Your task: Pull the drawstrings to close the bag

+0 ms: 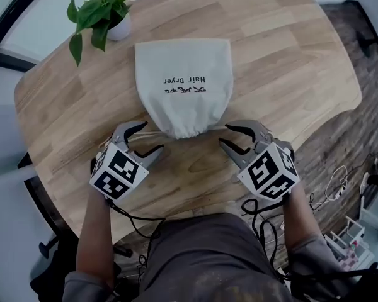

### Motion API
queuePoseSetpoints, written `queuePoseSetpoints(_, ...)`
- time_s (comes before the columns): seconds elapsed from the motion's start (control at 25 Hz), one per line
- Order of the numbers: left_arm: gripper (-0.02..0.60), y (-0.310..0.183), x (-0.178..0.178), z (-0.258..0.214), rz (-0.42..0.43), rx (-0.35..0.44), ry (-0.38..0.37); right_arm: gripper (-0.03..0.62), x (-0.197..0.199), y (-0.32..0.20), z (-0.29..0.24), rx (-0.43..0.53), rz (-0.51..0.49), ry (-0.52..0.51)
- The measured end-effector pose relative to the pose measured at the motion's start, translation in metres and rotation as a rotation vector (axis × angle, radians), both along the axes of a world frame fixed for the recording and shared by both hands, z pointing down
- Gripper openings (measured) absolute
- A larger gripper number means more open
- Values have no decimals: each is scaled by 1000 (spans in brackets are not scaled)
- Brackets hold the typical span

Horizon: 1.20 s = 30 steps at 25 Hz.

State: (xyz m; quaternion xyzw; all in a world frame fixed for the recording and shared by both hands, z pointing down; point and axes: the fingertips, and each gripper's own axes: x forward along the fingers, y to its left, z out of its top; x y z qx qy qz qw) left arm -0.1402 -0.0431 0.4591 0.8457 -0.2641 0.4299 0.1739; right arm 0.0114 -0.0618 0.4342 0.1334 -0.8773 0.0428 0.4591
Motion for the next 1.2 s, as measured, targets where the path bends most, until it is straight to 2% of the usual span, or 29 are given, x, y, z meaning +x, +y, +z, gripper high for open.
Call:
queuePoseSetpoints(0.16, 261, -3, -3, 13, 9, -31, -6, 152, -5, -1, 13, -22, -44, 15)
queuePoseSetpoints(0.32, 225, -6, -3, 15, 18, -28, -2, 138, -7, 0, 23, -45, -69, 25)
queuePoseSetpoints(0.84, 213, -2, -1, 18, 96, -13, -30, 163, -11, 0, 43, -28, -118, 88)
queuePoseSetpoints(1.08, 119, 1, 5, 18, 158, -8, -15, 114, -11, 2, 45, -93, -90, 60)
queuePoseSetpoints(1.12, 111, 1, 6, 18, 165, -10, -19, 66, -11, 1, 45, -94, -84, 66)
queuePoseSetpoints(1.2, 31, 0, 6, 18, 173, -13, -38, 43, -10, -1, 45, -92, -90, 83)
